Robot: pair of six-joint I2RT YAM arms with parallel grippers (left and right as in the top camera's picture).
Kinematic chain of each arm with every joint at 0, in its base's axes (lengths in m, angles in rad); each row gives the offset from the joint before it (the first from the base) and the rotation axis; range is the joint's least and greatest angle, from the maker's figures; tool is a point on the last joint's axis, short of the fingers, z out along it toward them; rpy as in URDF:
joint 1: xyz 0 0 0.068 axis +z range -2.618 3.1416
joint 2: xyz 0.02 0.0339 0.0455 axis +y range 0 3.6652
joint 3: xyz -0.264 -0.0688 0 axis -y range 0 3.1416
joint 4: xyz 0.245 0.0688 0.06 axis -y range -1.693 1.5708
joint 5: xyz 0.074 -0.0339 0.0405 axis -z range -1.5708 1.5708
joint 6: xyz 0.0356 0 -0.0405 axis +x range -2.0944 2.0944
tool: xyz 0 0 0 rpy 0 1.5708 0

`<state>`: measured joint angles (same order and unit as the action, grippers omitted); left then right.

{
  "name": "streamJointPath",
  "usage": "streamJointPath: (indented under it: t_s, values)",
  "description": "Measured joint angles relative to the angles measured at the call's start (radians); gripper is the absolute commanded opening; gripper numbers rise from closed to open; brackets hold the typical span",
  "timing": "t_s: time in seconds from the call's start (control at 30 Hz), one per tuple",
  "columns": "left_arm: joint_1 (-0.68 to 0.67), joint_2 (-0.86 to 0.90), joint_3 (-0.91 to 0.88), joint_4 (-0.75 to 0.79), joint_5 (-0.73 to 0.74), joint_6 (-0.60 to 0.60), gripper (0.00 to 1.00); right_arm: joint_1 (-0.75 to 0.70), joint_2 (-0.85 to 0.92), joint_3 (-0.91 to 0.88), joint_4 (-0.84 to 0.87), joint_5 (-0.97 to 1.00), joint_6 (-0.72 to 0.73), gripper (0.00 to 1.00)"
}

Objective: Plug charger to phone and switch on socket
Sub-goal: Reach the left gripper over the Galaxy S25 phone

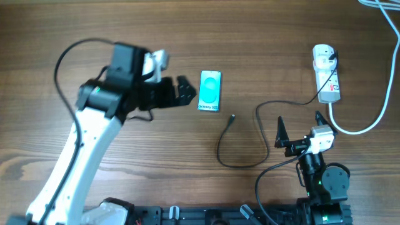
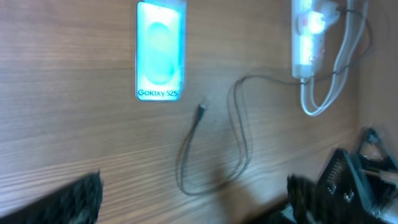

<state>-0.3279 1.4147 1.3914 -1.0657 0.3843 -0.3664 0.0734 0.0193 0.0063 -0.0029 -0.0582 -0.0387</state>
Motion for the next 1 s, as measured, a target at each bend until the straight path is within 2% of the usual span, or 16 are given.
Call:
streamJointPath:
  t_s: [0.1, 0.17, 0.33, 0.47, 0.6, 1.0]
  values:
    - [-0.100, 0.255, 0.422, -0.325, -0.172, -0.018, 1.00, 0.000, 0.002, 0.000, 0.000, 0.000, 0.000, 1.00]
    - [-0.137, 0.419, 0.597, -0.415, -0.286, -0.021, 1.00, 0.000, 0.002, 0.000, 0.002, 0.000, 0.000, 1.00]
    - [-0.170, 0.603, 0.611, -0.294, -0.355, -0.023, 1.00, 0.000, 0.002, 0.000, 0.002, 0.000, 0.000, 1.00]
    - [-0.171, 0.639, 0.612, -0.246, -0.362, -0.157, 1.00, 0.000, 0.002, 0.000, 0.002, 0.000, 0.000, 1.00]
    - [-0.184, 0.745, 0.617, -0.183, -0.361, -0.193, 1.00, 0.000, 0.002, 0.000, 0.002, 0.000, 0.000, 1.00]
    - [-0.230, 0.900, 0.617, -0.080, -0.361, -0.124, 1.00, 0.000, 0.002, 0.000, 0.002, 0.000, 0.000, 1.00]
